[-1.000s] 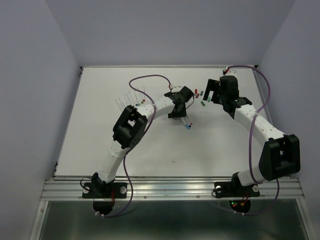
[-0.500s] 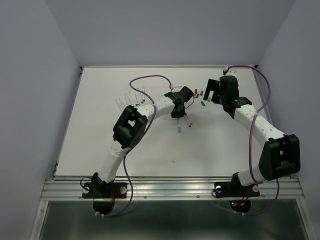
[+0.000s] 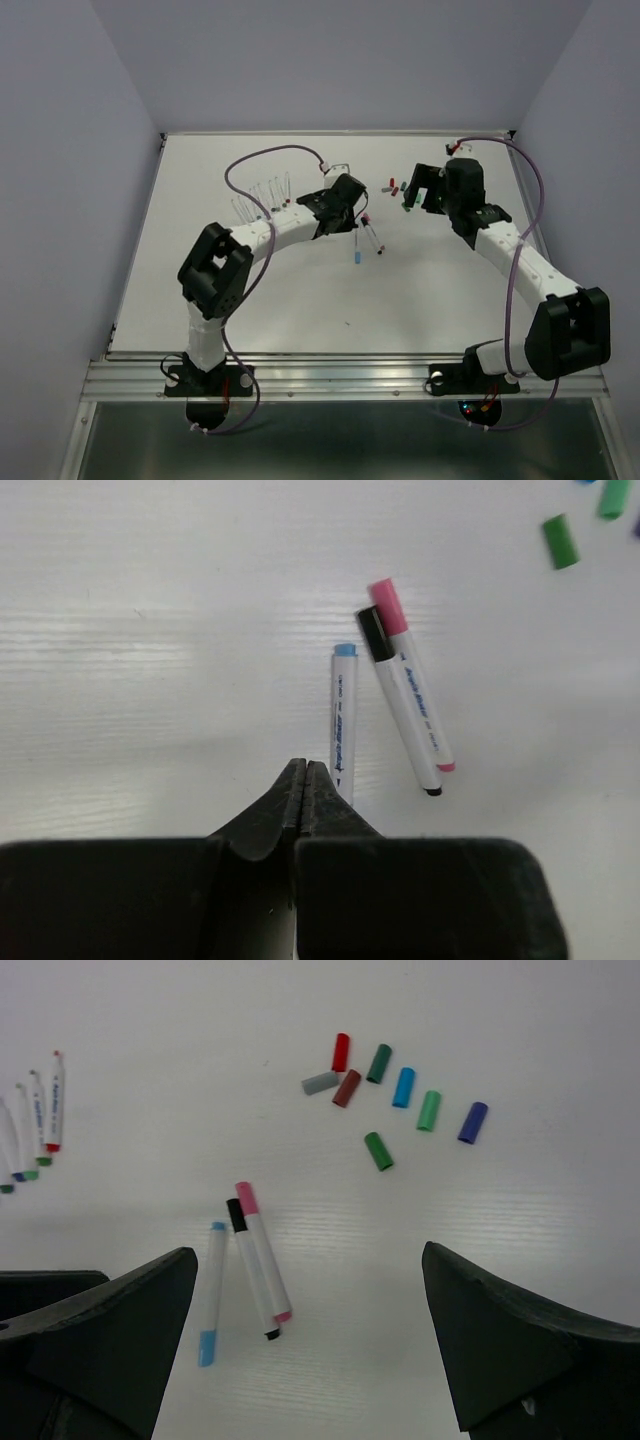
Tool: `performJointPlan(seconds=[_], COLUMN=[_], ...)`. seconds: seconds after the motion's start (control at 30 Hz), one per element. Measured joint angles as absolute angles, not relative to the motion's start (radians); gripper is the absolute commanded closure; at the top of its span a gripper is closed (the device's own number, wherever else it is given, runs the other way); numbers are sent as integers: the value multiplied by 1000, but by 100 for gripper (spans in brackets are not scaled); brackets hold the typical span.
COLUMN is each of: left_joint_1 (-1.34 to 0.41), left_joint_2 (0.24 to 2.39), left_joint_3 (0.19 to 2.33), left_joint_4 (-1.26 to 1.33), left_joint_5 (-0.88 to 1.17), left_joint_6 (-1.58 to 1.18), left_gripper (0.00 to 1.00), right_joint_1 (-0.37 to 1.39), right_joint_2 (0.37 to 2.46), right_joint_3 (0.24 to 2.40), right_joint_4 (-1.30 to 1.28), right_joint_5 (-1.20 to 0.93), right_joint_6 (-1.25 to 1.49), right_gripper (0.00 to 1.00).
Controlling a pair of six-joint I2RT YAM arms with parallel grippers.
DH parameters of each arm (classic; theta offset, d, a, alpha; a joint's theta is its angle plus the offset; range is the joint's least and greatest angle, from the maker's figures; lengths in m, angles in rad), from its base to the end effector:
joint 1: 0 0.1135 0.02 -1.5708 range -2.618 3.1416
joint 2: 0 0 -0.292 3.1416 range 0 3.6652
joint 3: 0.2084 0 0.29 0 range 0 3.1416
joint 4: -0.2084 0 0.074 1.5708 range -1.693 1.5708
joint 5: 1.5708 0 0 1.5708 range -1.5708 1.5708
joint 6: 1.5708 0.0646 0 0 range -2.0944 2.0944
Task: Open the pen caps
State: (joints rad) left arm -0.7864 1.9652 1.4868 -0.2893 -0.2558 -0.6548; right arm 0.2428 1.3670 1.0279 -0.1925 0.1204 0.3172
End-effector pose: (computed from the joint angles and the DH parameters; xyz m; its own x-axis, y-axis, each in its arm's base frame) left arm 0.3718 -0.3494 0.2109 -0.7278 -0.1048 -0.6777 0.1424 0.9436 -0.2988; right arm 0.3586 0.0808 0.2916 -0.5106 0.1925 -0.8380 0.0222 0.9772 0.2110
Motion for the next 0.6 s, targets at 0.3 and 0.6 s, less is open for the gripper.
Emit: performJointPlan(seconds=[0.3, 0.6], left_joint_1=[-739, -744], left_joint_2=[1767, 1964], left_joint_3=[1447, 1474], left_joint_4=[-146, -186], left_joint_5=[-231, -119], left_joint_6=[-603, -582], left_gripper=[53, 31], right_joint_1=[243, 243], right_joint_2=[1282, 1282], right_joint_3=[1000, 973], right_joint_4=[-102, -97], right_joint_5=[-17, 1], right_joint_6=[318, 318], right_gripper=[0, 0])
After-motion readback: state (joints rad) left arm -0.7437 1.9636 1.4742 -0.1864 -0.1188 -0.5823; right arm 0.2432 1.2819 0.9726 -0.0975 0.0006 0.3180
